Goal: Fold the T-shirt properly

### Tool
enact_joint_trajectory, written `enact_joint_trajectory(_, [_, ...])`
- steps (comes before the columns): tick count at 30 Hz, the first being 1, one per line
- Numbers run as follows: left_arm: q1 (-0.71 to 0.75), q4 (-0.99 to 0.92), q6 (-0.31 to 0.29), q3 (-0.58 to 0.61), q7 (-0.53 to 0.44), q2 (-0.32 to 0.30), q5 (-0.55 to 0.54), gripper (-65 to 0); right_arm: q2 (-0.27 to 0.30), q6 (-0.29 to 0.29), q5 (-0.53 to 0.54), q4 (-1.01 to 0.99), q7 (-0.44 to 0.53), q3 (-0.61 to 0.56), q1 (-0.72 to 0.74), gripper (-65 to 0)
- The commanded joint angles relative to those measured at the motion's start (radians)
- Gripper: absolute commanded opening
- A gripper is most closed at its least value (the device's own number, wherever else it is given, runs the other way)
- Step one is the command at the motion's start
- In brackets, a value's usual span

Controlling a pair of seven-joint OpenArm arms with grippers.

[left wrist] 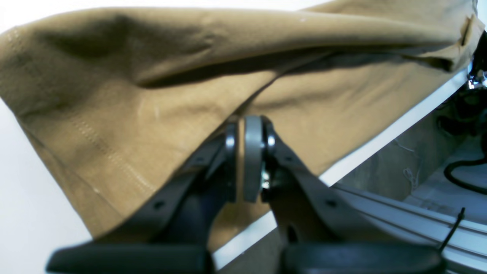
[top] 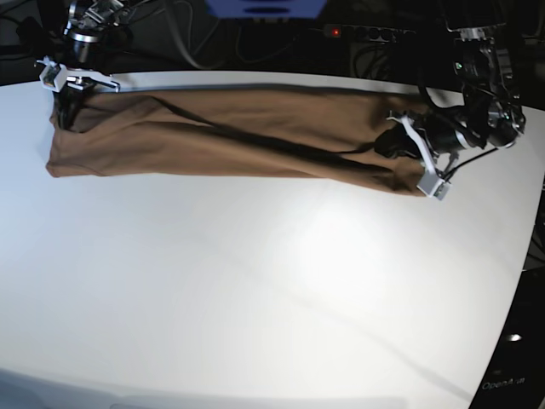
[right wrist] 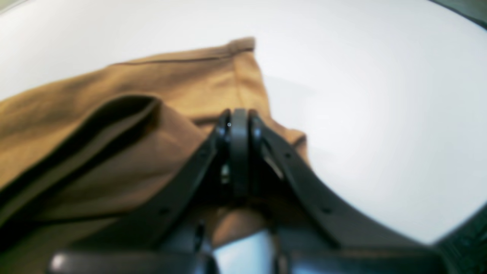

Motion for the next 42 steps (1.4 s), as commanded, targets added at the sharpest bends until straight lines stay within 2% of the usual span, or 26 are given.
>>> enact_joint_trajectory(1, [-0.008,0.018,-0.003,-0.004,-0.014,-0.009,-0.024,-62.4,0.011,0.003,0.02,0.031,0.018,-0.012,-0.002,-64.1])
enact_joint_trajectory(5, [-0.005,0.018,-0.003,-0.004,-0.014,-0.009,-0.024,-62.4,0.011,0.003,0.02,0.063,-0.061,-0.063,0.003,-64.1])
enact_joint_trajectory(11, [-0.004,0.018,-0.003,-0.004,-0.014,-0.009,-0.024,-62.4,0.023,0.003,0.005,0.075,-0.256,-0.142,0.008,-64.1])
enact_joint_trajectory(15, [-0.004,0.014,-0.003,-0.004,-0.014,-0.009,-0.024,-62.4,0.03,0.003,-0.009,0.072,-0.346,-0.158,0.04,-64.1])
enact_joint_trajectory(23, [-0.013,0.008,-0.003,-0.003,-0.014,0.009,-0.013,-62.4,0.04,0.003,-0.044,0.072,-0.424,-0.158,0.084,-64.1])
enact_joint_trajectory(30, [-0.01,0.003,-0.003,-0.003,-0.012,0.002,-0.008,-62.4,0.045,0.003,-0.044,0.074,-0.434,-0.155,0.103,-64.1])
enact_joint_trajectory(34, [-0.004,0.026,-0.003,-0.003,-0.012,0.002,0.047,-62.4,0.046,0.003,-0.046,0.072,-0.434,-0.153,0.103,-64.1])
enact_joint_trajectory(42, [-0.005,0.02,-0.003,-0.003,-0.012,0.003,0.078,-62.4,0.05,0.003,-0.046,0.074,-0.434,-0.156,0.106,-64.1])
